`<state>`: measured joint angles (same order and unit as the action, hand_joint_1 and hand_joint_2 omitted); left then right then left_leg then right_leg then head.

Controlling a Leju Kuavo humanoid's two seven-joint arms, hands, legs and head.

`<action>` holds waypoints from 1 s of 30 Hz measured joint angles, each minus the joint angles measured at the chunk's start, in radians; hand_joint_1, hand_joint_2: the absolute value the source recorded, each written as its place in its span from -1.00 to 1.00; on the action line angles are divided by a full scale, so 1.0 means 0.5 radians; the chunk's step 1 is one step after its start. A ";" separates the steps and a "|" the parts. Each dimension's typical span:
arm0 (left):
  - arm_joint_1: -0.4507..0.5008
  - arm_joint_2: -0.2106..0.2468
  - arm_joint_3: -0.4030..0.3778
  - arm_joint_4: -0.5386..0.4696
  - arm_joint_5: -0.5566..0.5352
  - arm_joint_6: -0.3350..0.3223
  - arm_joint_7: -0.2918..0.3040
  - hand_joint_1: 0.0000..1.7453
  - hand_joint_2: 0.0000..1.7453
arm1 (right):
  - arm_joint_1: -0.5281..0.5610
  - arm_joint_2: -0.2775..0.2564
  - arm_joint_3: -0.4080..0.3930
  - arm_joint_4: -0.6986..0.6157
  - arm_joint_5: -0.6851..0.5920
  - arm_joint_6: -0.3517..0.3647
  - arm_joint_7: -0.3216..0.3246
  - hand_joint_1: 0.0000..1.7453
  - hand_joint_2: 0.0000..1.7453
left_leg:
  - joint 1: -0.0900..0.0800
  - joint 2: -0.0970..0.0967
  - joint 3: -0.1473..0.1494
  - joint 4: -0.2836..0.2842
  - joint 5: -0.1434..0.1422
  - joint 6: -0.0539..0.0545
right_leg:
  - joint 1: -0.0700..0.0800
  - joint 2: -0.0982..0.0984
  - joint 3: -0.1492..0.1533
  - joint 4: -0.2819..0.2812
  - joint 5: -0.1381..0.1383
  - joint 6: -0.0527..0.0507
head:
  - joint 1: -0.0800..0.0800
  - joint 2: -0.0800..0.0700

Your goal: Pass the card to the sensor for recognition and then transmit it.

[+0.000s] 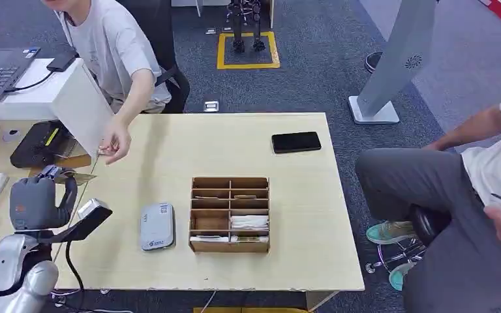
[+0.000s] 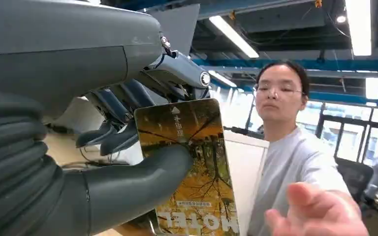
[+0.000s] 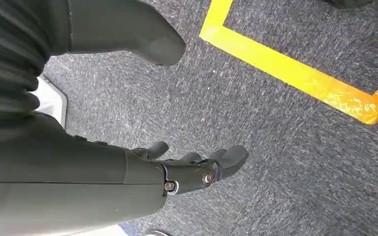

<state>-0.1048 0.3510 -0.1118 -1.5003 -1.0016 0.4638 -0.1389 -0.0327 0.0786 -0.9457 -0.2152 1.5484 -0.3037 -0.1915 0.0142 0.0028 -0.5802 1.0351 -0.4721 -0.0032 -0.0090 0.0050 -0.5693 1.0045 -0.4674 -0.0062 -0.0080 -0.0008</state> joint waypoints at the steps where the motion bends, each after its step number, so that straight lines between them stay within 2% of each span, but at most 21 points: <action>1: 0.003 -0.002 0.001 -0.005 0.082 -0.029 -0.042 1.00 1.00 | 0.000 0.000 0.000 0.000 0.000 0.000 0.000 -1.00 1.00 | 0.000 0.000 0.000 0.000 0.000 0.000 | 0.000 0.000 0.000 0.000 0.000 0.000 | -0.001 0.000; 5: 0.028 -0.025 0.022 -0.060 0.489 -0.196 -0.170 1.00 1.00 | 0.000 0.000 0.002 0.000 0.000 -0.001 0.001 -1.00 1.00 | 0.000 0.000 0.000 0.000 0.000 0.000 | 0.000 0.000 0.000 0.000 0.000 0.000 | -0.001 0.000; 10: 0.034 -0.062 0.048 -0.111 0.621 -0.292 -0.180 1.00 1.00 | 0.000 0.000 0.002 0.000 -0.001 -0.003 0.000 -1.00 1.00 | 0.000 0.000 -0.001 0.000 0.000 0.000 | 0.000 -0.001 -0.001 0.000 0.000 0.000 | 0.000 0.000; 11: 0.033 -0.074 0.053 -0.117 0.713 -0.376 -0.150 1.00 1.00 | 0.000 0.000 0.002 0.000 -0.002 -0.005 0.004 -1.00 1.00 | 0.000 0.000 -0.001 0.000 0.000 0.000 | 0.000 -0.001 -0.001 0.000 0.000 0.000 | 0.000 0.000; 15: 0.047 -0.155 0.091 -0.137 1.384 -0.891 0.052 1.00 1.00 | 0.001 0.002 0.002 0.000 -0.004 -0.030 0.007 -1.00 1.00 | 0.000 0.000 -0.001 0.000 0.000 0.000 | 0.000 0.000 -0.001 0.000 0.000 0.000 | 0.000 0.000; 17: 0.089 -0.174 0.105 -0.154 1.659 -1.003 0.119 1.00 1.00 | 0.004 0.005 0.002 0.000 -0.004 -0.045 0.007 -1.00 1.00 | 0.000 0.002 -0.001 0.000 0.000 0.000 | 0.000 0.002 -0.001 0.000 0.000 0.000 | -0.001 0.000; 19: 0.146 -0.187 0.108 -0.179 1.862 -1.056 0.167 1.00 1.00 | 0.014 0.005 0.001 0.001 -0.004 -0.054 0.008 -1.00 1.00 | -0.001 0.001 -0.002 0.000 0.000 0.000 | 0.000 0.002 -0.002 0.000 0.000 0.000 | 0.000 0.000; 21: 0.209 -0.192 0.108 -0.200 1.971 -1.078 0.208 1.00 1.00 | 0.015 0.005 0.001 0.004 -0.004 -0.066 0.016 -1.00 1.00 | 0.000 0.001 -0.002 0.000 -0.001 0.000 | 0.000 0.002 -0.003 0.000 -0.001 0.000 | 0.000 0.000; 24: 0.304 -0.205 0.102 -0.214 1.913 -1.051 0.253 1.00 1.00 | 0.016 0.005 -0.005 0.007 -0.004 -0.073 0.029 -1.00 1.00 | 0.000 0.001 -0.003 0.000 -0.002 0.000 | 0.000 0.002 -0.005 0.000 -0.002 0.001 | 0.000 0.000; 30: 0.452 -0.249 0.033 -0.214 1.977 -1.022 0.258 1.00 1.00 | 0.018 0.007 -0.006 0.008 0.000 -0.073 0.036 -1.00 1.00 | -0.001 0.001 -0.005 0.000 -0.002 0.000 | 0.000 0.002 -0.007 0.000 -0.002 0.001 | 0.001 0.000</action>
<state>0.1213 0.2266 -0.0954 -1.6072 -0.0133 -0.0473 -0.0099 -0.0237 0.0820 -0.9487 -0.2110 1.5484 -0.3403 -0.1736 0.0139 0.0033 -0.5827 1.0351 -0.4731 -0.0031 -0.0092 0.0058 -0.5726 1.0044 -0.4683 -0.0056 -0.0076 -0.0008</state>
